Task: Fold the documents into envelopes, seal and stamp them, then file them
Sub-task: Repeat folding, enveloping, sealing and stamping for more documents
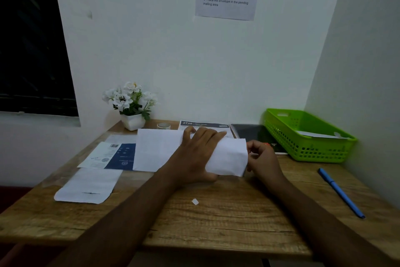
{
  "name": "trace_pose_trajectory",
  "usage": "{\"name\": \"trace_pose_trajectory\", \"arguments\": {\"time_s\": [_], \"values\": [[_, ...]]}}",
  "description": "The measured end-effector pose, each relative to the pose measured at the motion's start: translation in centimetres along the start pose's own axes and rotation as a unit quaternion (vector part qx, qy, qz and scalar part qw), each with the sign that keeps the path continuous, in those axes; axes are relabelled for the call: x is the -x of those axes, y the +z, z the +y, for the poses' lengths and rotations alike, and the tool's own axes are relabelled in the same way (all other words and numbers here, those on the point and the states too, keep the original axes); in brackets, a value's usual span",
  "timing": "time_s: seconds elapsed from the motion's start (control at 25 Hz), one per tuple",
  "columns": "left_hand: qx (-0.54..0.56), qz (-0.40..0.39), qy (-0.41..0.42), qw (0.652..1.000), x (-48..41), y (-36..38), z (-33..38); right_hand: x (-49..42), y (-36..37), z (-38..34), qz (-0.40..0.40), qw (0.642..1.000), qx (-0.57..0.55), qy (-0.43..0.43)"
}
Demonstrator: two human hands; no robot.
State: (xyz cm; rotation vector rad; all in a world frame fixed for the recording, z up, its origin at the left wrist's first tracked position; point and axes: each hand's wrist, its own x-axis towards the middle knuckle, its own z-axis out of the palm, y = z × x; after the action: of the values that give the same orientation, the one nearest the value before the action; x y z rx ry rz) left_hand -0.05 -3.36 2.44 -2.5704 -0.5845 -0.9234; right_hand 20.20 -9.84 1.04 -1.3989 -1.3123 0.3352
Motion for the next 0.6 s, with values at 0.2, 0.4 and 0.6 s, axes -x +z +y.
{"name": "trace_pose_trajectory", "arguments": {"time_s": [0.2, 0.4, 0.6], "values": [[0.152, 0.201, -0.017, 0.968, -0.6, -3.2, -1.0, 0.0, 0.0, -0.5, -0.054, 0.974, -0.201, 0.084], [0.492, 0.351, -0.207, 0.769, 0.5, -4.0, -1.9, 0.3, 1.0, -0.3, -0.145, 0.98, -0.12, 0.061], [0.61, 0.433, -0.13, 0.651, -0.8, -3.6, -2.0, 0.5, 1.5, -1.2, -0.184, 0.976, -0.088, 0.075]]}}
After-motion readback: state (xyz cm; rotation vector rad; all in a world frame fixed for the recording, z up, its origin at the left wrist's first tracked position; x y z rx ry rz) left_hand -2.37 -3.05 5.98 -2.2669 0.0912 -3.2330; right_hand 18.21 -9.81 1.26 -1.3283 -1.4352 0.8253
